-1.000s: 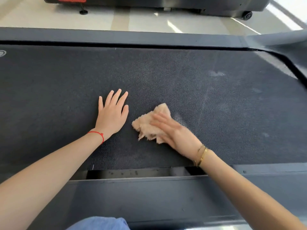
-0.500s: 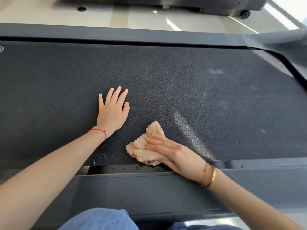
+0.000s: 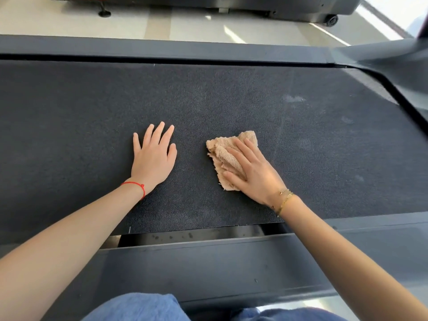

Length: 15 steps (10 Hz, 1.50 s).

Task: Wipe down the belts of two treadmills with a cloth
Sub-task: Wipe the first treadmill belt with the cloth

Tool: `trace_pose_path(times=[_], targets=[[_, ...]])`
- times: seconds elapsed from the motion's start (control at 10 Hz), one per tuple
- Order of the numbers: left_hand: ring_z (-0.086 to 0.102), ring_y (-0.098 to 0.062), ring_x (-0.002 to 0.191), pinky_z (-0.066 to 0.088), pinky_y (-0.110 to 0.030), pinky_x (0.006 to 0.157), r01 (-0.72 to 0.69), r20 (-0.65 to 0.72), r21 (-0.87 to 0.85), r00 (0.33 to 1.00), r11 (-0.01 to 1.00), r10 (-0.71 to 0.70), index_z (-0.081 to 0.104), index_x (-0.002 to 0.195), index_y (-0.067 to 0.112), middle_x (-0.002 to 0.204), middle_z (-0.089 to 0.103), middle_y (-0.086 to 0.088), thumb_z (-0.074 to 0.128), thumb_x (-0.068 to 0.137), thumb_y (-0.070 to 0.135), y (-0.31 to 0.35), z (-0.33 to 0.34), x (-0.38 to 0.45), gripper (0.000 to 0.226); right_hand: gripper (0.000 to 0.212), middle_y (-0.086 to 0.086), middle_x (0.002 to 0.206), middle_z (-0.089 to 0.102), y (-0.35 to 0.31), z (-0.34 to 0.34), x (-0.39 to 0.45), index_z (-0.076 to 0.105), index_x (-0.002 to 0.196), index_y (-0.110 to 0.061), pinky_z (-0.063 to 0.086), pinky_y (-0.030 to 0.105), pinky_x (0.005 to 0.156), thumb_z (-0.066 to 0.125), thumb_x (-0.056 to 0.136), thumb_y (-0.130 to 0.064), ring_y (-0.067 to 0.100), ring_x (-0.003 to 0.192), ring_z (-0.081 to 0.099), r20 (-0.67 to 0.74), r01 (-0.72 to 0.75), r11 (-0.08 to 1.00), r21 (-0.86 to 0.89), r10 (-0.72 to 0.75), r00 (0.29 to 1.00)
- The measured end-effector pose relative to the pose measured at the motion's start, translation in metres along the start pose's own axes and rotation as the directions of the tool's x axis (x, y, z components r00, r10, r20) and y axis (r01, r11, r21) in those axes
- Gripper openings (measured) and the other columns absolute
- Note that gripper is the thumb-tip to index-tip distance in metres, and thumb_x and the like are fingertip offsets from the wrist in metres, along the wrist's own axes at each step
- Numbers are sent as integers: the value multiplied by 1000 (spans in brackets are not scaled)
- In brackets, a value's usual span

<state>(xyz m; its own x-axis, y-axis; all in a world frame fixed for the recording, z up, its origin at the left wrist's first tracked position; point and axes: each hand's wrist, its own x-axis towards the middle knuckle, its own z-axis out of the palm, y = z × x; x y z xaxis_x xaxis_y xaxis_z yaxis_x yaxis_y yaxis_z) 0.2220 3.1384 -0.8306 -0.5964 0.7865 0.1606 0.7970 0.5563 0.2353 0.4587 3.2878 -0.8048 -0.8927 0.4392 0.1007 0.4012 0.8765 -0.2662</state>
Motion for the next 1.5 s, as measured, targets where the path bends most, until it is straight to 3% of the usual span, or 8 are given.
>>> trace_pose_path(times=[0.1, 0.2, 0.3, 0.4, 0.5, 0.7, 0.9, 1.5], targets=[[16, -27, 152, 7, -61, 120, 6, -1, -5, 1000, 1000, -6, 30, 156, 21, 163, 26, -5, 35, 105, 32, 0, 0, 0, 52, 70, -1, 163, 15, -4, -3, 4, 28, 152, -30, 1, 50, 121, 24, 93, -67, 23, 151, 4, 30, 22, 982, -187, -16, 999], [15, -26, 152, 7, -60, 120, 5, 2, -1, 1000, 1000, -5, 29, 156, 22, 163, 26, -4, 33, 104, 33, 0, 0, 0, 53, 67, 4, 160, 23, -6, -7, 9, 36, 149, -23, 5, 53, 120, 33, 95, -61, 30, 149, 12, -19, 106, 965, -239, -114, 993], [15, -25, 152, 8, -60, 120, 9, 5, 7, 1000, 1000, -9, 28, 156, 22, 163, 25, -4, 32, 104, 35, 0, 0, 1, 54, 63, 11, 151, 41, -4, -7, 15, 43, 144, -5, 15, 43, 121, 39, 97, -47, 30, 145, 26, -11, 207, 978, -38, -208, 978], [15, -26, 152, 9, -61, 120, 6, 3, 12, 1000, 1000, -6, 28, 156, 22, 163, 26, -4, 31, 103, 35, 0, 1, 1, 55, 59, 12, 149, 43, -9, 1, 14, 40, 145, -2, 16, 38, 121, 37, 99, -38, 28, 143, 32, 21, 260, 966, -13, -260, 966], [15, -26, 152, 9, -60, 120, 5, 6, 14, 1000, 1000, -5, 28, 156, 22, 163, 25, -4, 30, 103, 36, -1, 1, 0, 55, 59, 7, 150, 42, -9, 8, 13, 36, 148, -8, 22, 44, 119, 39, 98, -39, 24, 142, 33, 11, 215, 976, -27, -214, 977], [15, -26, 152, 8, -60, 120, -4, 9, 12, 1000, 1000, 4, 28, 156, 21, 163, 25, -5, 32, 104, 34, -1, 0, 0, 54, 73, 3, 158, 29, 11, 7, 23, 30, 152, -17, 4, 33, 122, 34, 94, -61, 22, 147, 21, -15, 45, 991, -129, -47, 999], [15, -27, 152, 7, -60, 120, 1, 13, 15, 1000, 1000, -1, 28, 156, 21, 163, 25, -5, 32, 103, 35, 0, 0, 0, 55, 66, -12, 161, 16, 18, 6, 42, 17, 153, -39, -7, 58, 117, 26, 95, -66, 19, 150, 9, 12, -182, 971, -152, 186, 982], [13, -27, 152, 7, -63, 119, -4, 39, 26, 999, 1000, 3, 25, 157, 21, 164, 22, -5, 28, 102, 36, 0, -2, 1, 57, 62, 2, 158, 29, 33, 1, 43, 29, 152, -28, 11, 59, 117, 20, 98, -58, 28, 146, 20, -3, -144, 985, -96, 145, 989]])
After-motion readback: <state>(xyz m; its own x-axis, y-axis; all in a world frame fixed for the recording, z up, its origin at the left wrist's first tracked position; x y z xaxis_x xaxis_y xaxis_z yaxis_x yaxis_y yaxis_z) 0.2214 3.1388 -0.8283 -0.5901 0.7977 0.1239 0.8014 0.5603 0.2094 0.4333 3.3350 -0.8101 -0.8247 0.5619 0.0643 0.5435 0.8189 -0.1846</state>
